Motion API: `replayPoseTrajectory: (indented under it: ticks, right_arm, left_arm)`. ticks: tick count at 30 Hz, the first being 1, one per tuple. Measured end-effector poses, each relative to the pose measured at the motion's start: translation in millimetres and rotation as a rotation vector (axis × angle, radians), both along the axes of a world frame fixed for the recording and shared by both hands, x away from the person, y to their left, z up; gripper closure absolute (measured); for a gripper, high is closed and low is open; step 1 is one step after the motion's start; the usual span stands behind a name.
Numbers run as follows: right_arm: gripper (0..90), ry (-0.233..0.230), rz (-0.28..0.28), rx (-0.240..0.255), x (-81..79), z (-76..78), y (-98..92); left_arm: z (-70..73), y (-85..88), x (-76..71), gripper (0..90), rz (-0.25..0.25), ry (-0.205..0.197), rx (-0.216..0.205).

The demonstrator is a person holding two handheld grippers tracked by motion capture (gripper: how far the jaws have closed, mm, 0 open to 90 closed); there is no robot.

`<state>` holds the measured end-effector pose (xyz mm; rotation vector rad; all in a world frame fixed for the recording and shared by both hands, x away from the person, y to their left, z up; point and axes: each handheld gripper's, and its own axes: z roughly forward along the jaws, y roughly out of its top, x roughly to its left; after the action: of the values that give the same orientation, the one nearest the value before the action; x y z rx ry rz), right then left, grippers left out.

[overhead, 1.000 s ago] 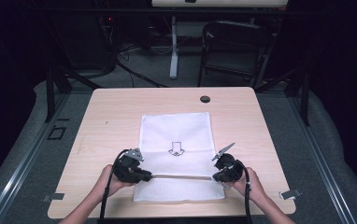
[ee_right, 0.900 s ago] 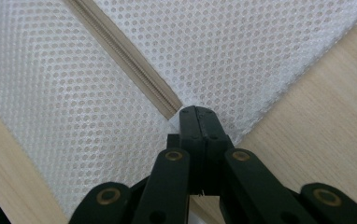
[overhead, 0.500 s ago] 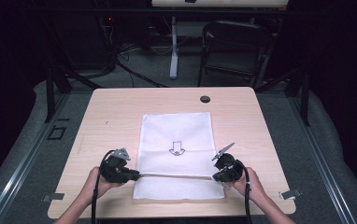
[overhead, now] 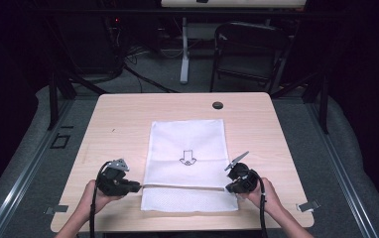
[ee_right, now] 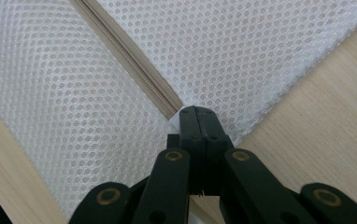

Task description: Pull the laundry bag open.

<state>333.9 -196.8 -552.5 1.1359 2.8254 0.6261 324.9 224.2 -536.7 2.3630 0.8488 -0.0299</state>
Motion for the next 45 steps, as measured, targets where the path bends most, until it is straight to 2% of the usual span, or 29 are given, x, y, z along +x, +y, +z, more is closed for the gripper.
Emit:
replayPoseTrajectory:
  ticks: [4, 6, 7, 8, 13, 14, 17, 22, 23, 24, 25, 27, 28, 32, 37, 38, 39, 40, 41, 42, 43, 45]
  right_arm:
    - [90.0, 0.009, 0.008, -0.014, 1.2, 0.9, -1.4]
    - [90.0, 0.002, 0.0, -0.011, 0.4, 0.5, -0.9]
    - [90.0, -0.002, -0.015, 0.01, -0.7, -0.7, -0.4]
    - [90.0, 0.0, -0.003, -0.005, -0.2, 0.3, -0.9]
    - [90.0, -0.002, 0.005, -0.004, 0.1, 0.2, -1.9]
    - [90.0, 0.001, 0.0, 0.019, 0.0, -0.8, -2.2]
    - [90.0, -0.007, 0.027, 0.005, -0.1, -0.1, -1.7]
    - [88.5, -0.001, 0.021, 0.022, 0.8, -0.6, -3.6]
    - [82.6, 0.001, 0.019, 0.032, 0.7, -0.5, -4.0]
    - [69.7, 0.02, 0.047, 0.048, 1.7, 1.3, -4.8]
    - [68.4, 0.035, 0.063, 0.066, 1.3, 1.8, -4.0]
    - [66.9, 0.01, 0.076, 0.061, -0.7, 5.0, -2.5]
    - [63.0, 0.002, 0.079, 0.078, -0.5, 8.4, -3.3]
    - [51.6, -0.033, 0.045, 0.087, -1.5, 21.1, -7.3]
    - [27.5, -0.075, 0.007, 0.069, -5.5, 36.9, -18.1]
    - [24.0, -0.091, -0.004, 0.076, -6.9, 39.0, -20.4]
    - [19.1, -0.108, -0.016, 0.062, -7.8, 42.2, -23.5]
    - [16.8, -0.116, -0.025, 0.06, -8.6, 44.5, -26.0]
    - [15.3, -0.125, -0.041, 0.064, -10.2, 47.0, -29.1]
    - [13.9, -0.147, -0.078, 0.078, -13.0, 48.7, -33.0]
    - [12.4, -0.152, -0.076, 0.063, -13.6, 51.1, -37.2]
    - [9.7, -0.151, -0.101, 0.066, -17.6, 54.4, -47.0]
  left_arm:
    - [-0.7, 0.2, -0.1, 81.2, 0.005, 0.001, 0.01]
    - [-0.4, -0.2, -0.4, 81.2, 0.003, 0.001, 0.016]
    - [0.0, -0.3, -0.9, 81.2, 0.004, 0.003, 0.015]
    - [0.2, -0.2, -0.9, 81.1, 0.003, 0.003, 0.014]
    - [-0.8, -2.2, 0.4, 81.0, 0.01, -0.004, 0.029]
    - [-0.7, -2.4, 0.8, 81.0, 0.008, -0.004, 0.029]
    - [0.0, -2.8, 1.0, 80.8, 0.006, -0.005, 0.033]
    - [1.0, -3.6, 1.6, 79.6, 0.019, -0.008, 0.025]
    - [2.4, -3.4, 1.8, 79.3, 0.016, -0.012, 0.022]
    - [3.6, -3.1, 2.0, 77.5, 0.023, -0.009, 0.015]
    - [4.7, -2.7, 2.2, 74.1, 0.031, -0.006, 0.01]
    - [7.0, -1.6, 2.1, 67.8, 0.041, -0.003, -0.01]
    - [8.2, -1.5, 2.1, 59.6, 0.051, 0.004, -0.011]
    - [14.7, -1.9, 0.7, 43.7, 0.077, 0.006, -0.011]
    - [22.2, -3.7, -3.4, 26.8, 0.131, -0.018, 0.022]
    - [23.1, -2.9, -3.6, 24.0, 0.134, -0.017, 0.025]
    - [23.3, -2.6, -4.1, 19.8, 0.145, -0.013, 0.019]
    - [24.0, -2.0, -4.7, 17.6, 0.158, -0.014, 0.017]
    - [25.0, -0.6, -5.4, 17.3, 0.164, -0.021, 0.034]
    - [25.6, 0.3, -6.3, 15.3, 0.177, -0.028, 0.04]
    - [26.6, 1.9, -7.1, 15.1, 0.187, -0.032, 0.04]
    - [28.5, 5.0, -9.5, 15.0, 0.212, -0.05, 0.055]
